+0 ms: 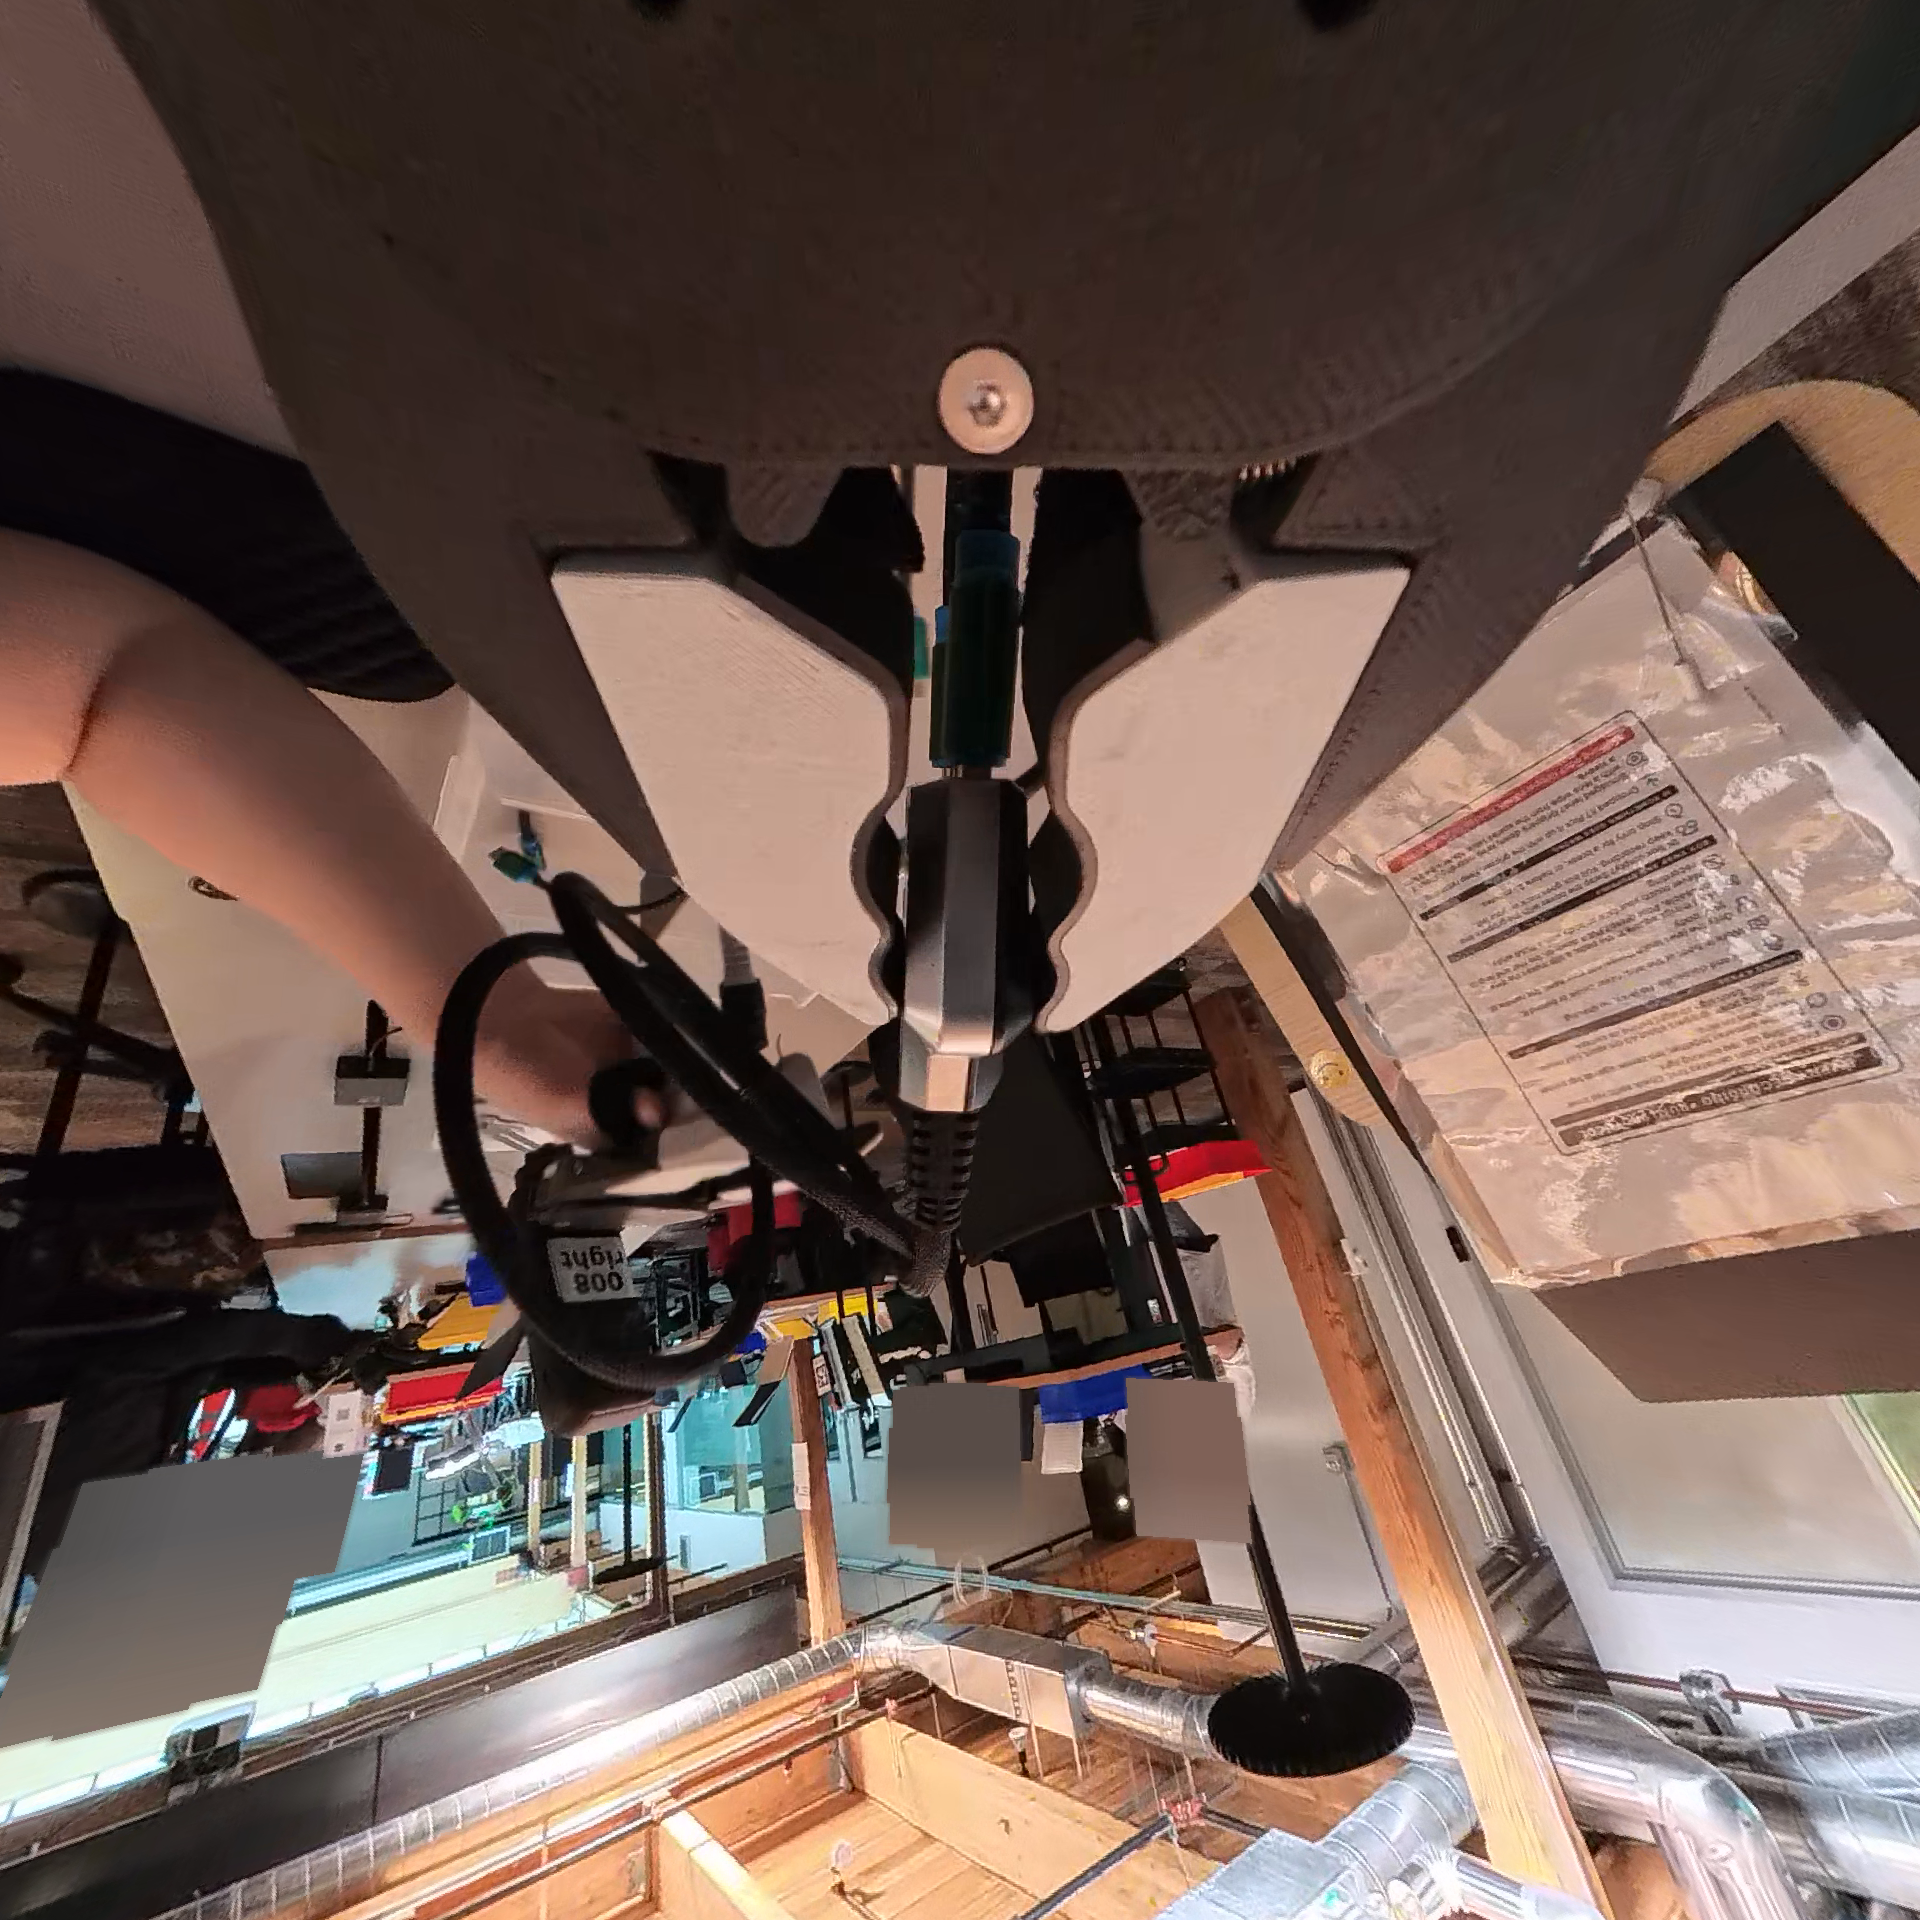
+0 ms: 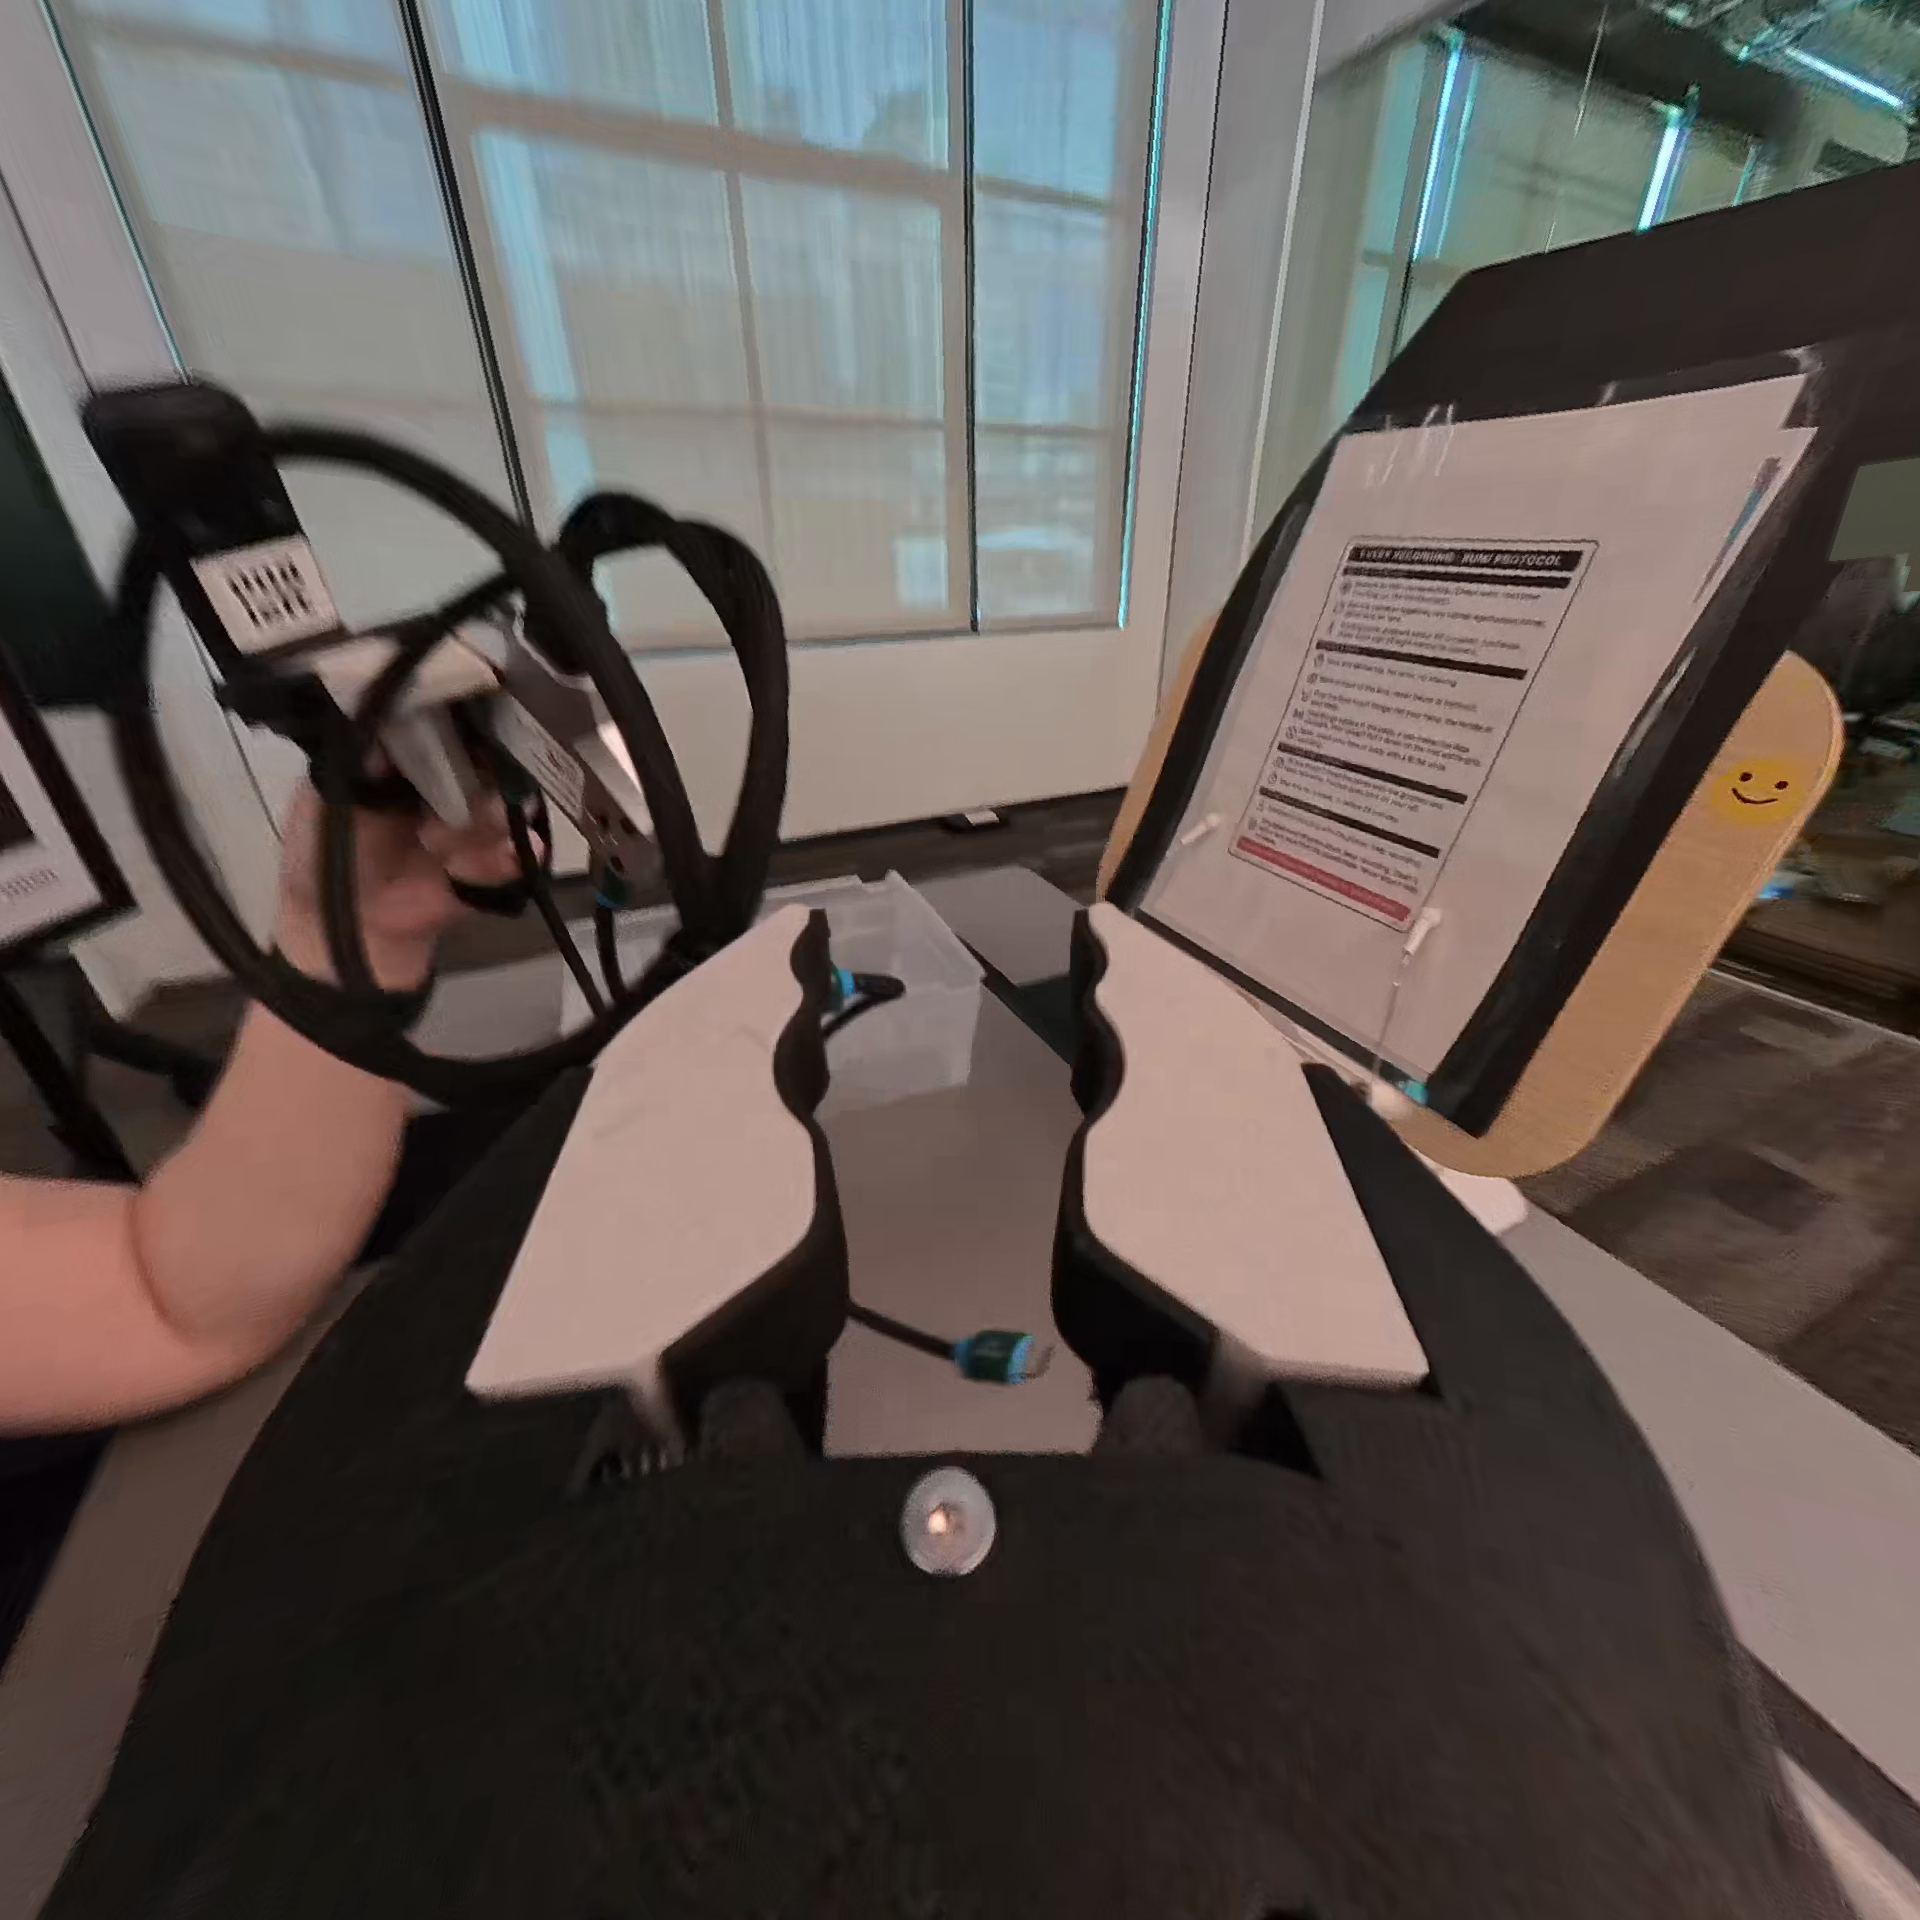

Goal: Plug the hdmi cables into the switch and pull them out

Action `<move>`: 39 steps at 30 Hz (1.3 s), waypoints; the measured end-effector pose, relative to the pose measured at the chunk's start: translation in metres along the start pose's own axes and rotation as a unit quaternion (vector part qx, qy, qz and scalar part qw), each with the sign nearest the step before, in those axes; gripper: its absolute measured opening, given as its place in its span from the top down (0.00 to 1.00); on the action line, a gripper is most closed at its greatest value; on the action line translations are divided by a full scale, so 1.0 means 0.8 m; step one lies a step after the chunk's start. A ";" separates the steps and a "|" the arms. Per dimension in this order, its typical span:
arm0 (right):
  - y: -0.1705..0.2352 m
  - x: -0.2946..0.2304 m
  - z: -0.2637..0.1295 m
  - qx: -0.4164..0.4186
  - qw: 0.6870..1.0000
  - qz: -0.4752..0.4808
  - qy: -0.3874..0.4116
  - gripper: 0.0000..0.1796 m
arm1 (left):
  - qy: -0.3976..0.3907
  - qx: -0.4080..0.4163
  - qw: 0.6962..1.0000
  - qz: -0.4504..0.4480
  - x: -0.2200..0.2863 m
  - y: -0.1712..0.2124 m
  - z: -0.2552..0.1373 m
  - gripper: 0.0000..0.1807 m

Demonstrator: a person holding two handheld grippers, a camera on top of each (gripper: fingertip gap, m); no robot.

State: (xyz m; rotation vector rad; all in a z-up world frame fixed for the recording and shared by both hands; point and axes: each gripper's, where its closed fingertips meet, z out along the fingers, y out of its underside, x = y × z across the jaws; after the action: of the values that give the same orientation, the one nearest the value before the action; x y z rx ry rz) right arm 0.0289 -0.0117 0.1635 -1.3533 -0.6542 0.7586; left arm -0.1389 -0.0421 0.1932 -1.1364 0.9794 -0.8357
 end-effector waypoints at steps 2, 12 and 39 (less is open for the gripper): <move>-0.011 0.003 -0.006 0.032 0.999 0.029 -0.009 0.75 | -0.005 -0.004 1.000 -0.003 -0.005 0.005 0.003 0.89; -0.019 -0.027 -0.009 0.049 0.996 -0.045 -0.052 0.70 | 0.044 0.043 0.990 -0.124 -0.033 0.012 -0.002 0.89; 0.004 -0.132 0.079 0.100 0.984 -0.072 -0.130 0.70 | 0.175 0.100 0.954 -0.224 0.011 -0.008 0.012 0.89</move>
State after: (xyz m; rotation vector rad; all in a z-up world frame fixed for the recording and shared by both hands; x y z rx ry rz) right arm -0.0855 -0.0577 0.1688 -1.0211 -0.8484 0.8680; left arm -0.1268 -0.0486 0.1991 -1.0675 0.9059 -1.5097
